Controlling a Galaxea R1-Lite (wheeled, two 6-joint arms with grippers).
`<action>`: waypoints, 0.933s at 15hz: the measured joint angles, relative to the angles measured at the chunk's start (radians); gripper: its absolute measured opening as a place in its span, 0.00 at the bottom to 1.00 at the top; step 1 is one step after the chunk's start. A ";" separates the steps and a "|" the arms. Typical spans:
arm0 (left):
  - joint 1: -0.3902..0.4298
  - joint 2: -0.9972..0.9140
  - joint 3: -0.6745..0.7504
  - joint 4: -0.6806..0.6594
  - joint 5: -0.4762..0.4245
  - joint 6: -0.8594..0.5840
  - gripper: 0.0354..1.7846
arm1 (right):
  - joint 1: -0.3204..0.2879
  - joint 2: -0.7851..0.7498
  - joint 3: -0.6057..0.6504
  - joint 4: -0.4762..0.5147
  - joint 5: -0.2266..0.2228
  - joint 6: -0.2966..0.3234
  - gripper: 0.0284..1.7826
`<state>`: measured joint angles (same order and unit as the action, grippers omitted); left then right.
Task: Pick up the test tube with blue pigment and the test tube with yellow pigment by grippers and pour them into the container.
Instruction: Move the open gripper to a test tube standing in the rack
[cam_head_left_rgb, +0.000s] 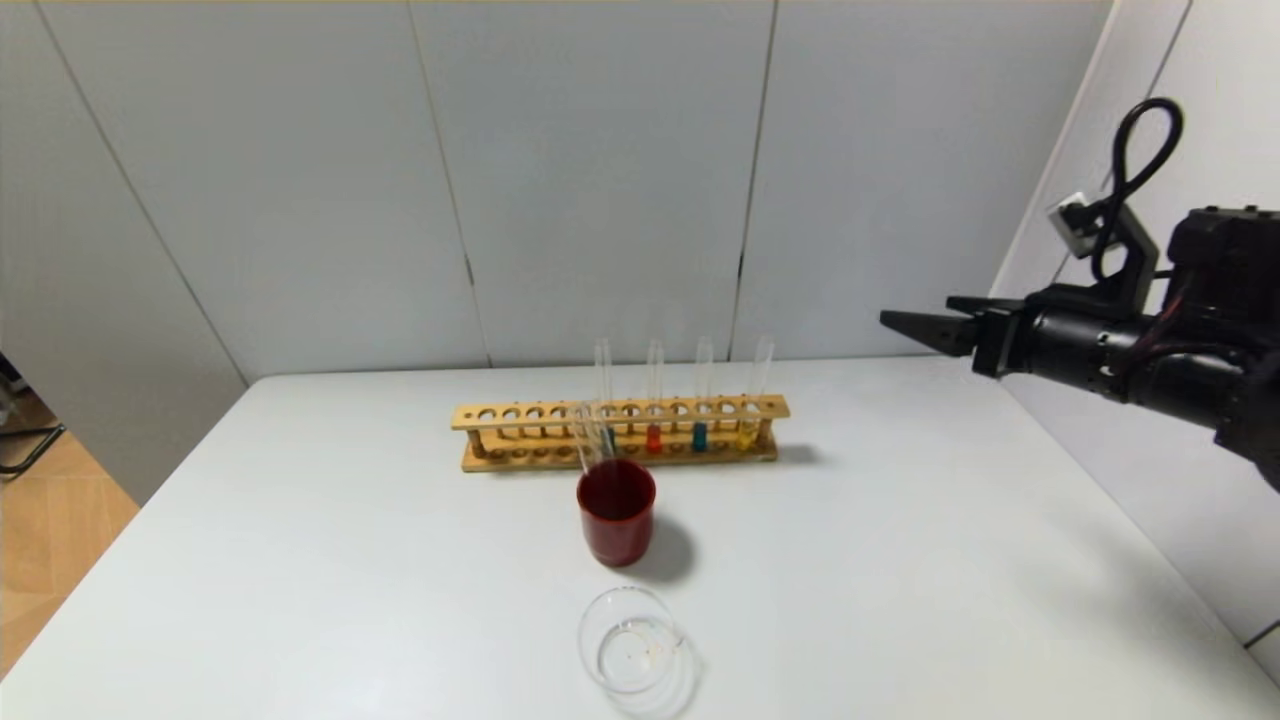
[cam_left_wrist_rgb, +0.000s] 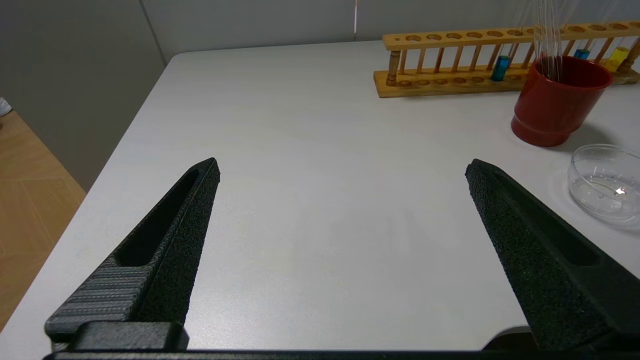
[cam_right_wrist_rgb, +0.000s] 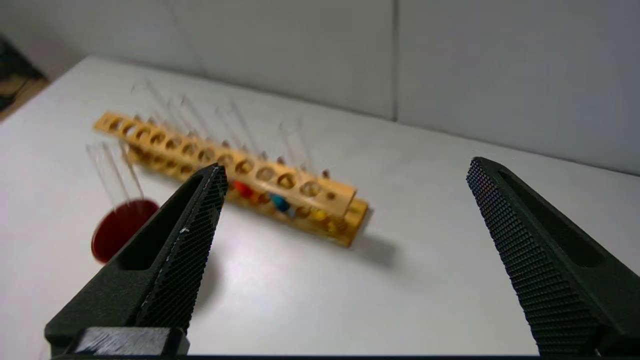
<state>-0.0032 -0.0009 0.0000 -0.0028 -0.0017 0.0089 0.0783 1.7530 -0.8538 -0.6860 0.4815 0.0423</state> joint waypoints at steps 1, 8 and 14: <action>0.000 0.000 0.000 0.000 0.000 -0.001 0.97 | 0.015 0.036 0.003 -0.014 0.013 -0.023 0.98; 0.000 0.000 0.000 0.000 0.000 -0.001 0.97 | 0.098 0.219 0.030 -0.153 0.061 -0.097 0.98; 0.000 0.000 0.000 0.000 0.000 0.000 0.97 | 0.106 0.348 -0.063 -0.154 0.060 -0.097 0.98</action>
<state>-0.0032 -0.0009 0.0000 -0.0028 -0.0017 0.0085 0.1843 2.1013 -0.9164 -0.8404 0.5411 -0.0551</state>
